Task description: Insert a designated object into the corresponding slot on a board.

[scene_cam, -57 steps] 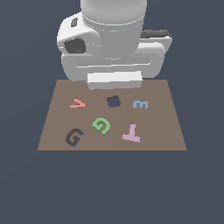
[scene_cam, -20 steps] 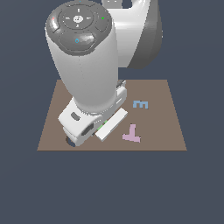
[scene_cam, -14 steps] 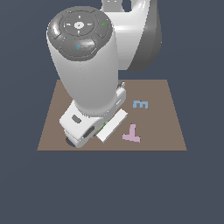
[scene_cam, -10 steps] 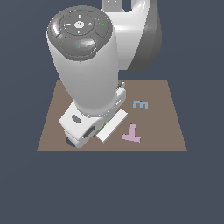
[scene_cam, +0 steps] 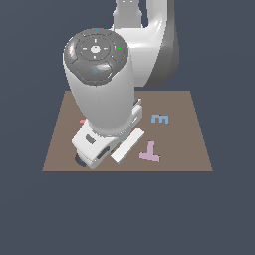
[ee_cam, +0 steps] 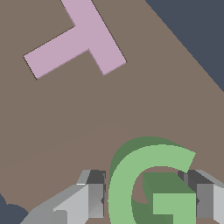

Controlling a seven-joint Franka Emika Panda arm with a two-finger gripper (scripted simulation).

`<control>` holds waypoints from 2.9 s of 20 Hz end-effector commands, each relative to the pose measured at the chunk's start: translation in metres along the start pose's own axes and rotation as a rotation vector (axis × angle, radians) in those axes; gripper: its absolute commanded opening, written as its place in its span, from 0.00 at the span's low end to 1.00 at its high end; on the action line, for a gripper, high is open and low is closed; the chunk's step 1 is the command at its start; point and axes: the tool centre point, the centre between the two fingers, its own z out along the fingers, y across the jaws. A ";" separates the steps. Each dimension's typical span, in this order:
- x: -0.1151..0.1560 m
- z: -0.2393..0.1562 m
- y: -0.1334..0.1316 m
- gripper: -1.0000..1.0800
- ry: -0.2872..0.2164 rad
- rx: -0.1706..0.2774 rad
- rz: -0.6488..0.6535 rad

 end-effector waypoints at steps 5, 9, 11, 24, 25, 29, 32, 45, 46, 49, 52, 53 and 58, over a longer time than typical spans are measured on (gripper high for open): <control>0.000 0.001 0.000 0.00 0.001 -0.001 0.000; 0.000 0.001 0.000 0.00 0.001 -0.001 0.000; 0.000 -0.001 0.001 0.00 0.001 -0.002 0.000; -0.003 -0.003 0.001 0.00 0.001 -0.001 -0.055; -0.004 -0.003 0.001 0.00 0.001 -0.001 -0.068; -0.008 -0.003 0.002 0.00 0.001 -0.001 -0.133; -0.012 -0.004 0.003 0.00 0.001 -0.001 -0.196; -0.036 -0.005 0.017 0.00 0.001 -0.002 -0.600; -0.037 -0.006 0.019 0.00 0.001 -0.002 -0.637; -0.042 -0.006 0.025 0.00 0.001 -0.002 -0.745; -0.047 -0.006 0.031 0.00 0.001 -0.002 -0.853; -0.048 -0.007 0.033 0.00 0.001 -0.002 -0.889; -0.053 -0.007 0.044 0.00 0.001 -0.003 -1.069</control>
